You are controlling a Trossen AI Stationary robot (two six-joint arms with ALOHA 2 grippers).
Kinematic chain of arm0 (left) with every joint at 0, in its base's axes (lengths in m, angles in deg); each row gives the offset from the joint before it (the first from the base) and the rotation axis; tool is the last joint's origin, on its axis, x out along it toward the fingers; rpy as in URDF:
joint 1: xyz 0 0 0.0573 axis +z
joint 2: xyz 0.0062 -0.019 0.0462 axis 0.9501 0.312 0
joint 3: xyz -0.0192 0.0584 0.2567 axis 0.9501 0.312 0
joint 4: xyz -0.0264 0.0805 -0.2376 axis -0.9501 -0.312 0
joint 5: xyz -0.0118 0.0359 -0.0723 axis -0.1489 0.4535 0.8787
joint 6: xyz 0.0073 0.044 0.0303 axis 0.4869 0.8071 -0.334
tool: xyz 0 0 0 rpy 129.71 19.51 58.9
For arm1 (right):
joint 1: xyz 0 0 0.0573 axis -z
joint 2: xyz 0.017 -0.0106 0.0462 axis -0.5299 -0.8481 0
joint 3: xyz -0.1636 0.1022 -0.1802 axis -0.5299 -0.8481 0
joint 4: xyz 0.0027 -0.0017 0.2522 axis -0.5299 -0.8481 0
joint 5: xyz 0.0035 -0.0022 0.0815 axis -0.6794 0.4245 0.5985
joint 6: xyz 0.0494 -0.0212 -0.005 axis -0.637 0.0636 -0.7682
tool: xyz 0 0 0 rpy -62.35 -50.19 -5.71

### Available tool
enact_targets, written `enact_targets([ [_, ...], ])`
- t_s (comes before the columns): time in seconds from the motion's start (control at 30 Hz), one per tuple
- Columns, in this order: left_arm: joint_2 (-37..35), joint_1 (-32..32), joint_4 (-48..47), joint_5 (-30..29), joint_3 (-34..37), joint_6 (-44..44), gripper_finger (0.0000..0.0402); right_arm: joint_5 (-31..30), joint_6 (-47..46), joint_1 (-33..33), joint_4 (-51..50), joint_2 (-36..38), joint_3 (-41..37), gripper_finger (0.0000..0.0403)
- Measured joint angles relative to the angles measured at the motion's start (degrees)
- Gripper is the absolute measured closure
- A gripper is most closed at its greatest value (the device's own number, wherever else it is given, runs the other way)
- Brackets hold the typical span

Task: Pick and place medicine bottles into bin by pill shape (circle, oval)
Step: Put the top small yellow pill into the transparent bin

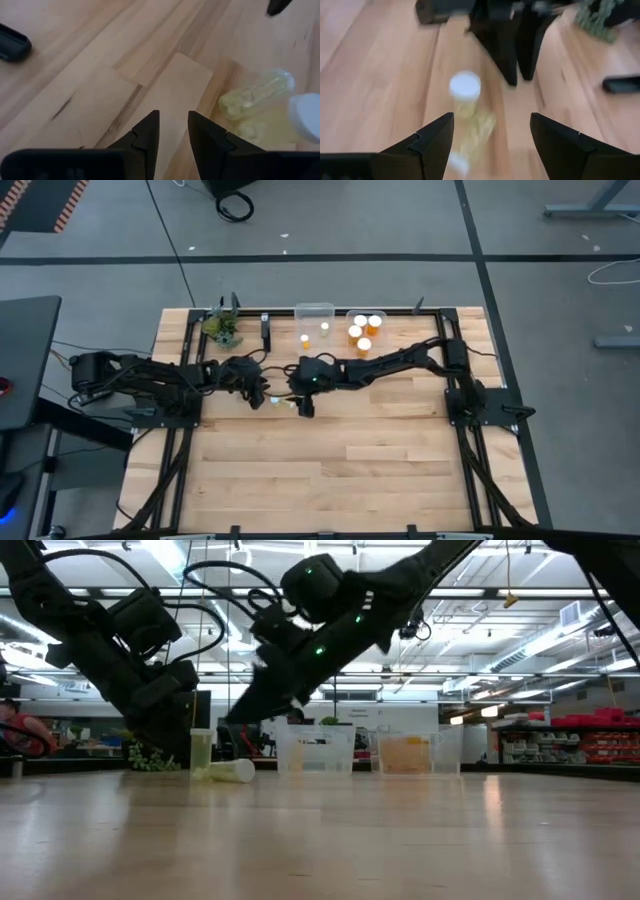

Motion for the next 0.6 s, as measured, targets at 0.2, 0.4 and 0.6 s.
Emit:
enact_targets([
  [0.2,-0.02,0.0,-1.13,0.02,0.0,-0.18,0.0292,-3.24,-3.13,-1.09,3.55,-2.83,0.13,0.0134],
  [0.4,-0.02,-0.02,-1.14,0.0,0.0,-0.33,0.0292,-5.88,-3.16,-2.09,3.06,-2.73,0.03,0.0134],
  [0.6,-0.02,-0.07,-1.14,0.0,0.0,-0.44,0.0292,-6.66,-3.17,-2.34,6.03,-2.69,-1.8,0.0134],
])
